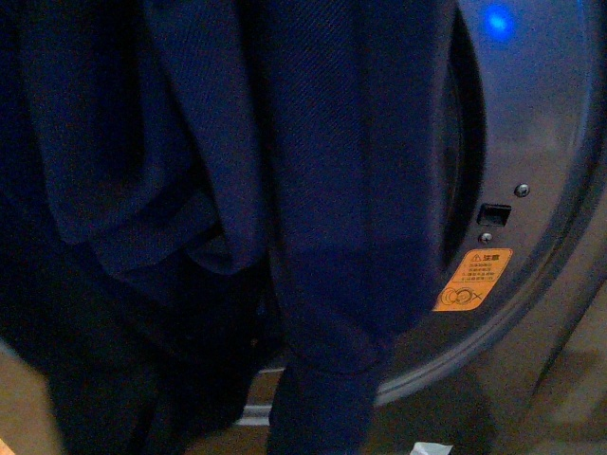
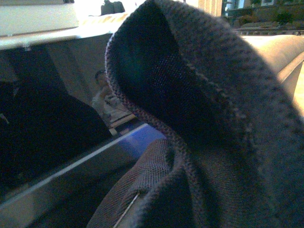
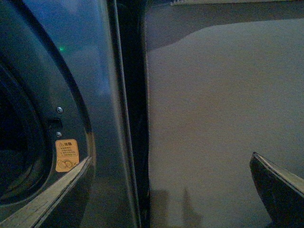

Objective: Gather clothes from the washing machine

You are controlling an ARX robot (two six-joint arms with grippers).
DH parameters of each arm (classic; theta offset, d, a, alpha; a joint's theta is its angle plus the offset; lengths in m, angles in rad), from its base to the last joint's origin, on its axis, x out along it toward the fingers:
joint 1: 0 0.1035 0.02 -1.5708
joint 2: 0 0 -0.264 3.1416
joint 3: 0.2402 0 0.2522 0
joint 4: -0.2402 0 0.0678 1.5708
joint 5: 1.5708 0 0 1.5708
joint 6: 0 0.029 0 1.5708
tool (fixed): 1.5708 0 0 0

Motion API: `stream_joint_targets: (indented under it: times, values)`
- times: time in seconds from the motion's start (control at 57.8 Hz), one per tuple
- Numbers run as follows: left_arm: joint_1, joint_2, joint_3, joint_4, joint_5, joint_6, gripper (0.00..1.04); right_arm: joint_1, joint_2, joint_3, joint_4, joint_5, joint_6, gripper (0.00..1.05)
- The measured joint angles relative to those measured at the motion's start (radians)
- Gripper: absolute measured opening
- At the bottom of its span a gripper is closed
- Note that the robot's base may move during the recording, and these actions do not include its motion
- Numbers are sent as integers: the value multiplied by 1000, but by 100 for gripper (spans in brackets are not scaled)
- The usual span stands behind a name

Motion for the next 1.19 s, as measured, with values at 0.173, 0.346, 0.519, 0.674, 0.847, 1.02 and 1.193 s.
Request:
stream_joint_targets:
  times: [0.173,0.346,0.519,0.674,0.847,1.02,1.193]
  values:
    - [-60,113,177,-33,-41,-1,6,0,0,0,0,0,0,97]
    - [-122,222,364,-90,-95,-1,6,0,0,0,0,0,0,97]
    - [-224,384,655,-198,-165,0,6,0,0,0,0,0,0,97]
    - [-310,548,953,-306,-215,-1,6,0,0,0,0,0,0,97]
    - [-340,671,1183,-409,-232,-5,6,0,0,0,0,0,0,97]
    - [-352,796,1429,-549,-272,-18,6,0,0,0,0,0,0,97]
    - [-354,844,1526,-584,-278,-32,6,0,0,0,0,0,0,97]
